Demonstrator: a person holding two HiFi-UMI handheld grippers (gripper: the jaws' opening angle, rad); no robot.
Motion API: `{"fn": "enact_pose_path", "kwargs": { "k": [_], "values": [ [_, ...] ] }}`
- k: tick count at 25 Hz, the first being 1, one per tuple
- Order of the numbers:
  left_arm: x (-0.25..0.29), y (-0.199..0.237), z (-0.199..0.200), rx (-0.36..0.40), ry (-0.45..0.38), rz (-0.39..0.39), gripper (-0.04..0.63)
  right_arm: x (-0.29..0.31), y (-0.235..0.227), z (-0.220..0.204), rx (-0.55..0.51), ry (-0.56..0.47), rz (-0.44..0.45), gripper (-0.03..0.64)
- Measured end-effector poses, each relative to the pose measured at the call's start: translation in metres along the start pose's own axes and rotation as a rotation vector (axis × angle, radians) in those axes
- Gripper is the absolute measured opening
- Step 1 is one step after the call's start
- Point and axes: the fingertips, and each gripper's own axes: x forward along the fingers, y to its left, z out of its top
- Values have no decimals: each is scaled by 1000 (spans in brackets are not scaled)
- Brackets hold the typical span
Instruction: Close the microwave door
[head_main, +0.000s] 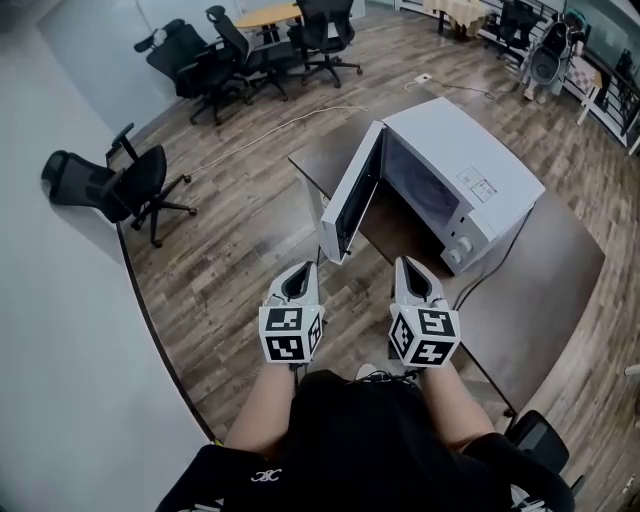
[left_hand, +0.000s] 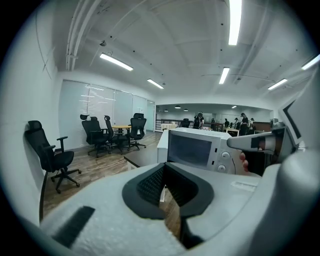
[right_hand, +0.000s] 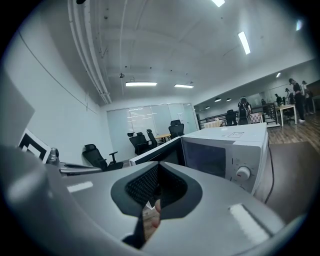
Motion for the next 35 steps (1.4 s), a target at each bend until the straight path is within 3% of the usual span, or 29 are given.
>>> {"fn": "enact_pose_path", "kwargs": {
  "k": [6,8,19,30,35],
  "values": [
    [22,9,-2,37,16,16,8,26,-3,-4,-10,21,24,9],
    [28,12,-4,62,27,-14,8,33,-3,-4,-9,20,21,9],
    [76,27,-2,182,42,-343,95,69,0,-6,18,16,-72,9],
    [117,40,-15,315,108,-622,166,90,8,-8,38,0,-254,9],
    [128,39,-24,381,128,-801,176,96,11,-17,55,-6,-348,9]
  ]
}}
